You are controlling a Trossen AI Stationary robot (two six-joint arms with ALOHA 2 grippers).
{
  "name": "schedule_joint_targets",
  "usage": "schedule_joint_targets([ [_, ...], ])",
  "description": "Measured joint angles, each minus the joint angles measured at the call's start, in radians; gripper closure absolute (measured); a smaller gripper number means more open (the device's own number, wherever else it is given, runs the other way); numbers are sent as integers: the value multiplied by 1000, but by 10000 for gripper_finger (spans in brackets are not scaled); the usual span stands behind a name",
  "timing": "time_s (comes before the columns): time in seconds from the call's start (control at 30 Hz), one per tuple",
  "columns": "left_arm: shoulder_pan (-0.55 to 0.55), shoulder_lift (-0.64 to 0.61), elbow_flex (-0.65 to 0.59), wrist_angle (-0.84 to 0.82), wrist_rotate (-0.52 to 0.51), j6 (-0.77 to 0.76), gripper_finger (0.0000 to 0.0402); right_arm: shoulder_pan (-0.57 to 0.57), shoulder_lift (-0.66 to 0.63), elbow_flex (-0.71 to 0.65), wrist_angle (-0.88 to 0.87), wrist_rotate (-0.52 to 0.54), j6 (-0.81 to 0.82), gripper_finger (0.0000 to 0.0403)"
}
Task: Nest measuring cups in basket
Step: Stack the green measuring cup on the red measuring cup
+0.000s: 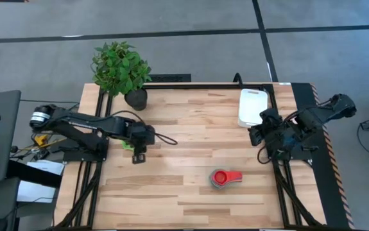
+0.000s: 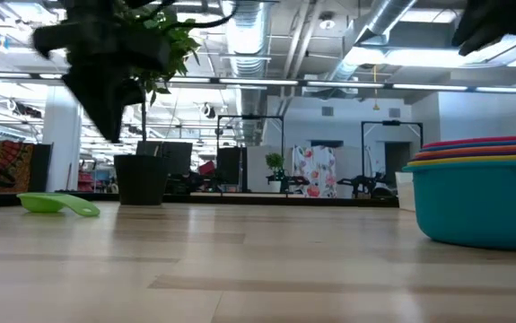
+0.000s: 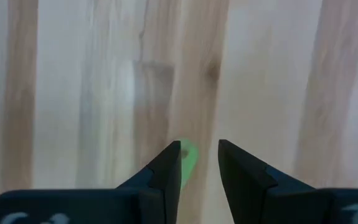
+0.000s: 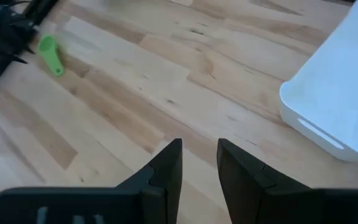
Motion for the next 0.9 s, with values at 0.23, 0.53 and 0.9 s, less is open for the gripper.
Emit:
schedule_joint_targets([
  [0.23, 50, -93, -172, -3, -24, 125, 308, -86, 54, 0, -4, 5, -51, 278],
  [0.53, 206, -93, -229, 25, -24, 127, 308, -187, 121, 0, 40, -2, 5, 278],
  [0.9, 386, -93, -228, -47, -89, -116, 308, -285, 167, 0, 129, -29, -52, 278],
])
